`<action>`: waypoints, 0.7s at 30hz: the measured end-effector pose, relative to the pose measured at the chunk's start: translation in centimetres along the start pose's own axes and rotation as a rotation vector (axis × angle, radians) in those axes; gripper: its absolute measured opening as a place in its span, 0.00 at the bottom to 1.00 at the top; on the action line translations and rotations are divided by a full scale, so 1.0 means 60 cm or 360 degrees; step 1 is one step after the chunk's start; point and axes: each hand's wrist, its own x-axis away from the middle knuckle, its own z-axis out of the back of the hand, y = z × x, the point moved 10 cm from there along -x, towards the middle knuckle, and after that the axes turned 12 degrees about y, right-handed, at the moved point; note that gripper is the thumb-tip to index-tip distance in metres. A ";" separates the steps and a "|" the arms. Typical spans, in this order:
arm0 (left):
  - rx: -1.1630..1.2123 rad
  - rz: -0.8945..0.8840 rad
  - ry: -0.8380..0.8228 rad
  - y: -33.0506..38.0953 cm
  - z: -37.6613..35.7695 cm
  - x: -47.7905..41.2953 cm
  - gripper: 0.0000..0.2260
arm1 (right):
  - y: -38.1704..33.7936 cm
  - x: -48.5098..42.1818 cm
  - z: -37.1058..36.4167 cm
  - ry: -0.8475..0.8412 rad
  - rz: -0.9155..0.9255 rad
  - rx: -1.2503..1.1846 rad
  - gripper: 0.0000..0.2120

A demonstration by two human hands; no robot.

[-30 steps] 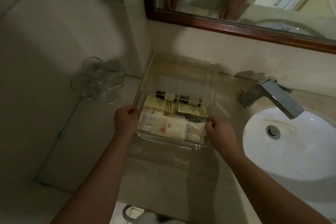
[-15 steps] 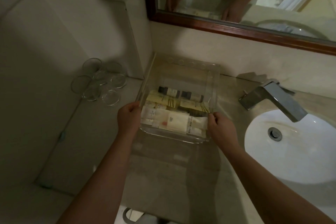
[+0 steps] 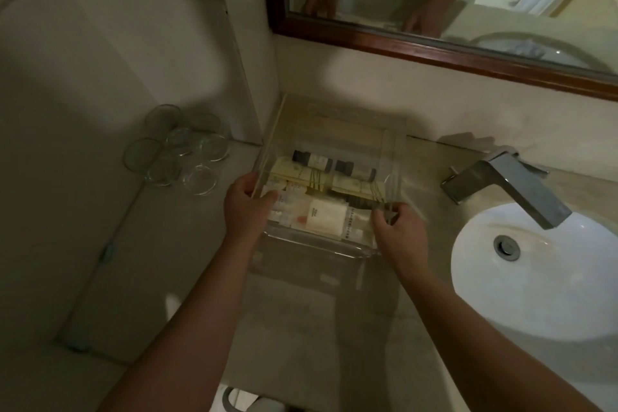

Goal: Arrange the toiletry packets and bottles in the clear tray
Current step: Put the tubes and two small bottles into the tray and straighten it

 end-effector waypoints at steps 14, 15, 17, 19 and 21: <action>0.0109 0.0077 0.0086 -0.015 -0.021 -0.012 0.22 | -0.016 0.017 -0.028 0.0145 -0.0312 0.0112 0.48; 0.0103 0.0078 0.0090 -0.015 -0.024 -0.014 0.22 | -0.016 0.013 -0.030 0.0158 -0.0334 0.0100 0.48; 0.0106 0.0070 0.0091 -0.014 -0.027 -0.019 0.23 | -0.016 0.005 -0.034 0.0181 -0.0373 0.0070 0.49; 0.0116 0.0064 0.0097 -0.013 -0.028 -0.024 0.23 | -0.017 -0.001 -0.036 0.0197 -0.0390 0.0053 0.49; 0.0127 0.0068 0.0096 -0.013 -0.031 -0.028 0.21 | -0.018 -0.005 -0.038 0.0208 -0.0403 0.0054 0.49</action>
